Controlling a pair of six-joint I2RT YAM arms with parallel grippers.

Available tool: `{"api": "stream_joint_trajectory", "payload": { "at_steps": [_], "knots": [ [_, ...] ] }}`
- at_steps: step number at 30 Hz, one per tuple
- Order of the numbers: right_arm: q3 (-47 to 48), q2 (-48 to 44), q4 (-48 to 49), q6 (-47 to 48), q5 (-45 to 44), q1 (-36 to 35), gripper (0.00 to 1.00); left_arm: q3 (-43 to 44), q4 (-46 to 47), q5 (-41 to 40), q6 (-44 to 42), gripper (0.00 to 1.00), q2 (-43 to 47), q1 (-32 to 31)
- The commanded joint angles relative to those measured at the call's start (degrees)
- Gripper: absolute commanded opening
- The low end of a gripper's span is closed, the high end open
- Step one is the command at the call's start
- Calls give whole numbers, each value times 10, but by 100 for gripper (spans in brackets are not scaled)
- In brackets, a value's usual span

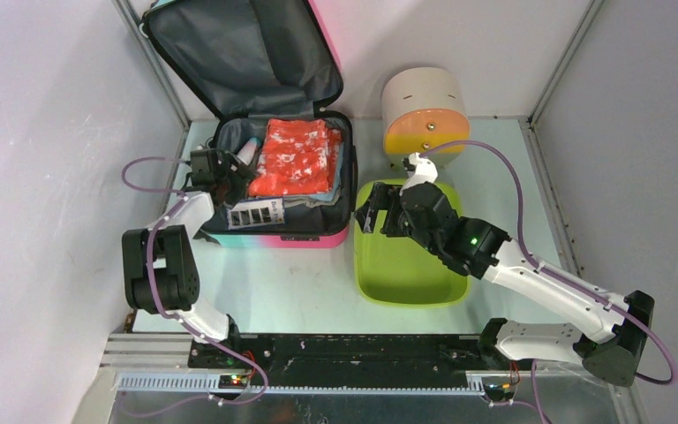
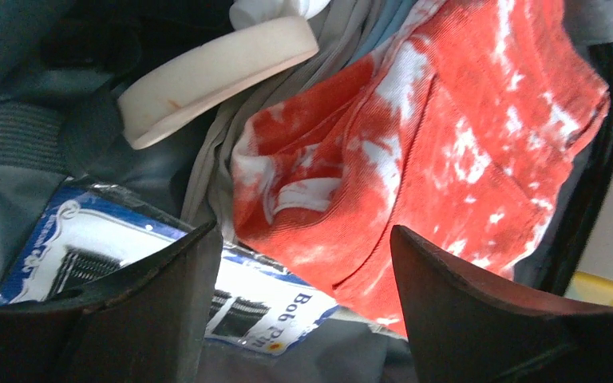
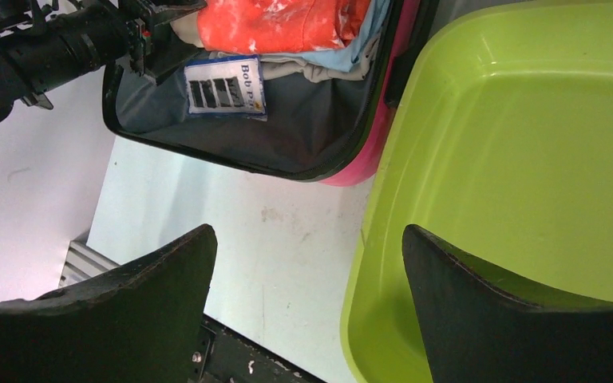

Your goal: Open, take out, and arrange the luggage

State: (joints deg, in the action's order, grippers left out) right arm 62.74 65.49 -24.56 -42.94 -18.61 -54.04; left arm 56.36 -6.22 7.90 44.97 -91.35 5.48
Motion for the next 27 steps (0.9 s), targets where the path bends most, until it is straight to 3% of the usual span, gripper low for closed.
{"api": "stream_joint_trajectory", "payload": {
  "at_steps": [1, 8, 10, 16, 27],
  "knots": [
    [17, -5, 15, 2, -24, -2, 88, 2, 76, 10, 30, 81, -12, -4],
    [18, 6, 25, 1, -26, -8, 88, 5, 121, 58, 43, 65, -32, -9],
    [18, 9, 30, -4, -27, -10, 88, 6, 110, 54, 37, 65, -26, -9],
    [18, 16, 41, -10, -24, -15, 88, 4, 31, 5, -3, 81, 1, -8],
    [17, 28, 52, -8, -21, -27, 88, -4, 56, 21, 27, 81, -30, -9]
  ]
}}
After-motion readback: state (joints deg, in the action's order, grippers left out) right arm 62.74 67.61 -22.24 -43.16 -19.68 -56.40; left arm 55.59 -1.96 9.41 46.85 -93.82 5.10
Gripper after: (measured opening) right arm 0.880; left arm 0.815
